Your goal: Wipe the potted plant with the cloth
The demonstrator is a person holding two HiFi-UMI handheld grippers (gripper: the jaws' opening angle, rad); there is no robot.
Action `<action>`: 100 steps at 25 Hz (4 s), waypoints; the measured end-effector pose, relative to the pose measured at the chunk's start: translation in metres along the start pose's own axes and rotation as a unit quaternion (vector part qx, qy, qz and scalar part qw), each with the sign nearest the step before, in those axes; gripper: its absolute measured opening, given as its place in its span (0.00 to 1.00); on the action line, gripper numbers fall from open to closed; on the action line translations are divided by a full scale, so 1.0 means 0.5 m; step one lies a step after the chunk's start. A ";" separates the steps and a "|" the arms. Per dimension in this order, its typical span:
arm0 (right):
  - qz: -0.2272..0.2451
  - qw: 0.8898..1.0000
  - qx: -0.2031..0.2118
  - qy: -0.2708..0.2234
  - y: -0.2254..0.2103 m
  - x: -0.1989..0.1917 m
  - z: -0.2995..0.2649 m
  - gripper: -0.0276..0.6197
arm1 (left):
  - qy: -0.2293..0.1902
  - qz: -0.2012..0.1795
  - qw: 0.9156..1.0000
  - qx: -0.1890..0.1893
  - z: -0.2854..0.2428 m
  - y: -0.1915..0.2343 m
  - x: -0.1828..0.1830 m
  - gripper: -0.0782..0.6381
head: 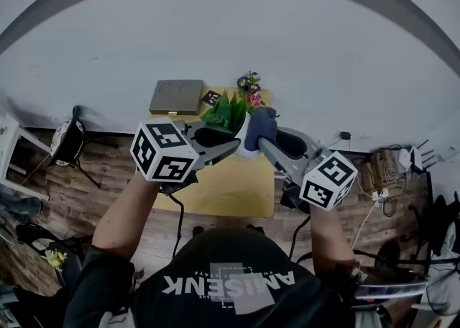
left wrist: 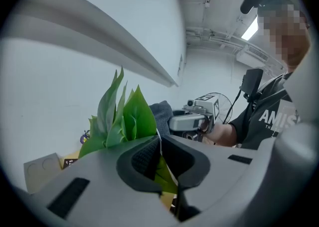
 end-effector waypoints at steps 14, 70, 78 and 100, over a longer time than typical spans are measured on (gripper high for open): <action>0.063 0.997 -0.013 0.037 0.023 -0.034 -0.049 0.21 | -0.019 0.059 0.995 0.074 -0.005 0.063 0.023 0.13; -0.009 0.994 -0.065 0.092 -0.039 -0.159 -0.025 0.21 | 0.059 0.043 0.976 0.206 0.065 0.133 -0.143 0.13; -0.023 0.989 -0.119 0.079 -0.105 -0.145 0.001 0.21 | 0.155 -0.001 0.965 0.210 -0.025 0.201 -0.220 0.13; -0.038 0.987 -0.135 0.085 -0.130 -0.161 -0.028 0.21 | 0.370 -0.107 0.888 0.253 -0.078 0.353 -0.508 0.14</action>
Point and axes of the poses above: the fingertips, and each gripper's own axes: z backward along the fingers, y to its left, x out of its top, the point moved 3 cm from there along z, backward along the fingers
